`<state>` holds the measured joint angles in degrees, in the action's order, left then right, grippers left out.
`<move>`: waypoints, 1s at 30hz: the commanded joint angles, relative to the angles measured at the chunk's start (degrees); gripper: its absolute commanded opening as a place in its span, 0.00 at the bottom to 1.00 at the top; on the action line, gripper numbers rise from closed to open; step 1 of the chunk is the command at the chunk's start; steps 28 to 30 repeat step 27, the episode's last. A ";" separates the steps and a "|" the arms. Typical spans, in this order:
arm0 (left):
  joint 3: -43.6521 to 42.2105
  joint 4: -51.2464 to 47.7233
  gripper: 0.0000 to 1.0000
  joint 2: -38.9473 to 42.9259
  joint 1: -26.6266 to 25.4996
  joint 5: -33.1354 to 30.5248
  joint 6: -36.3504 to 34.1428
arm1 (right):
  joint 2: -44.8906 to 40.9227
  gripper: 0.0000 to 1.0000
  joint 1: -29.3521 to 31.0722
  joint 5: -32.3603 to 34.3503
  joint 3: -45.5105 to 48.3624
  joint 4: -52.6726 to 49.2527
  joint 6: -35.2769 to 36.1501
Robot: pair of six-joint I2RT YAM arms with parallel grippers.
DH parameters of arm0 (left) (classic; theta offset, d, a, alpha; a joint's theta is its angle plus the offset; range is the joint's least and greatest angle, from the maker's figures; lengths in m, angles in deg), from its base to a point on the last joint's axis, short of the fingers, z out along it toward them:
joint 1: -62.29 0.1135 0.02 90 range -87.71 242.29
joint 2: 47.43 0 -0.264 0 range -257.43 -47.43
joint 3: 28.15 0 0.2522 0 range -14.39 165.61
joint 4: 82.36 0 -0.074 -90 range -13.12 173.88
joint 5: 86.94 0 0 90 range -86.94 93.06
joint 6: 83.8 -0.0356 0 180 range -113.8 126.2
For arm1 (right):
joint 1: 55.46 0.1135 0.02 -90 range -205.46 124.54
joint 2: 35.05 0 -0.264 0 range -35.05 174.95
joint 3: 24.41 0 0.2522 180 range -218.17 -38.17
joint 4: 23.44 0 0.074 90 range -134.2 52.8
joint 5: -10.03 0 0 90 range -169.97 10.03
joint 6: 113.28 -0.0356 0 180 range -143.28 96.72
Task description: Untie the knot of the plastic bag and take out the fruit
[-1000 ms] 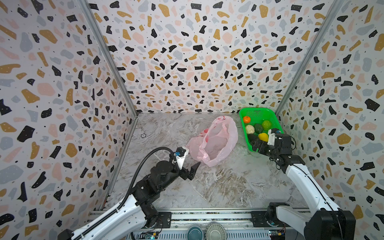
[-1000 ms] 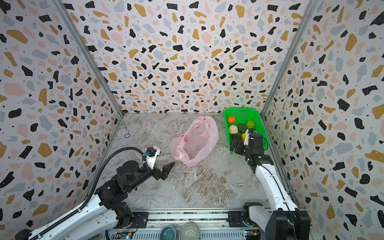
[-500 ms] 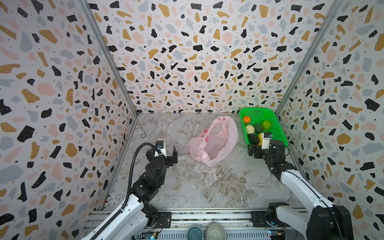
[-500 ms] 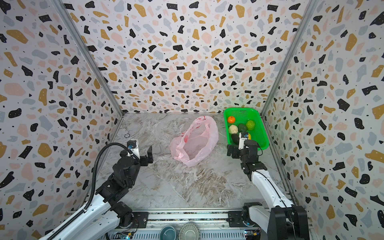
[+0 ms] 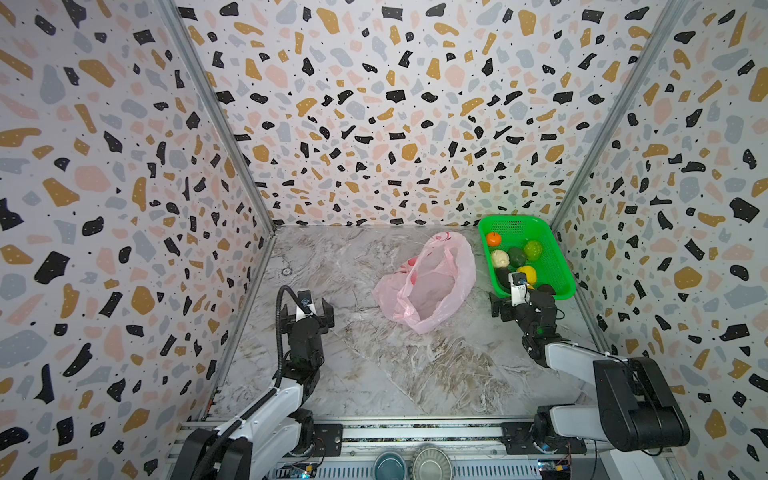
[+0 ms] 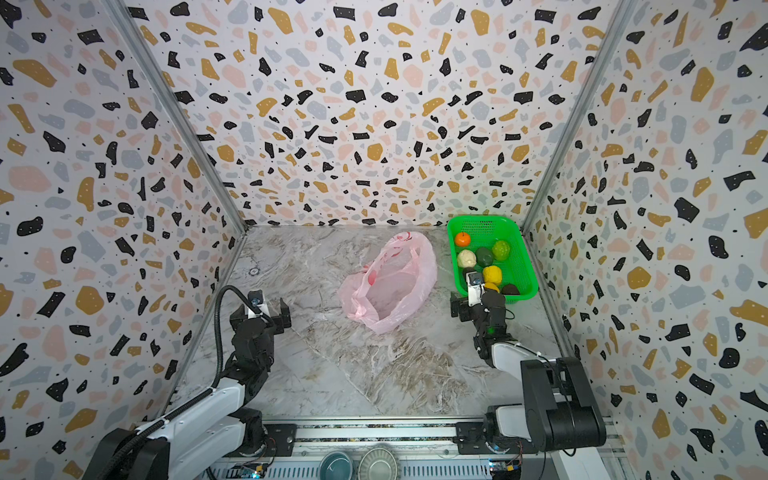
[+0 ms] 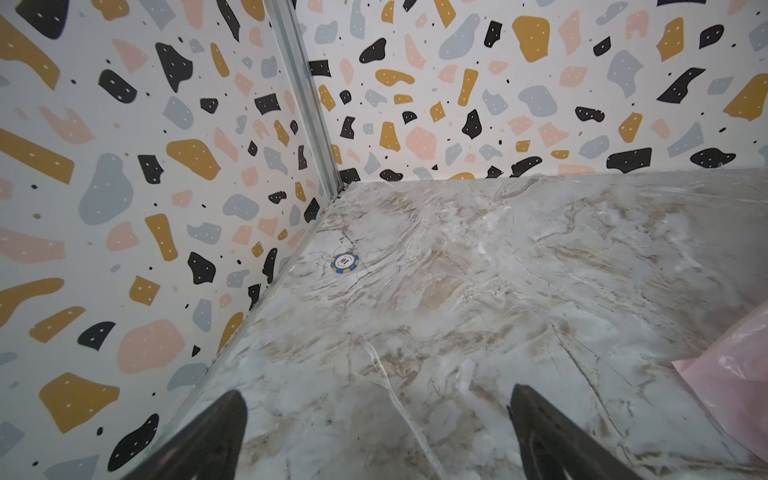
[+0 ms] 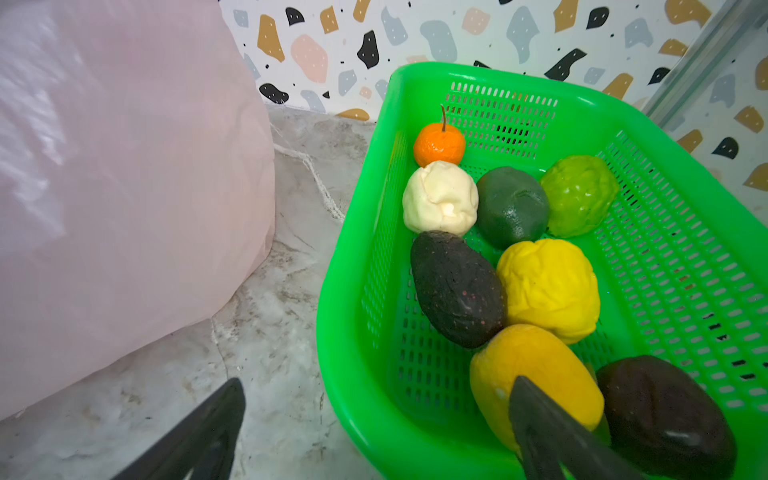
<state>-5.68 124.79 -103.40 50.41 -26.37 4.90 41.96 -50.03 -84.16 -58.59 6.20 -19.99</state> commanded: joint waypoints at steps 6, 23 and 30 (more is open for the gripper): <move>-2.04 23.81 0.99 -11.42 1.32 1.22 1.21 | 2.96 1.00 -3.05 -4.68 4.46 16.24 -0.36; -2.49 33.42 0.99 -23.45 1.60 -5.08 4.10 | 8.43 0.99 -0.96 1.90 9.06 29.03 -0.72; -0.89 30.87 1.00 -23.95 1.69 -6.60 4.82 | 8.16 0.99 -0.57 3.01 9.50 29.61 -0.50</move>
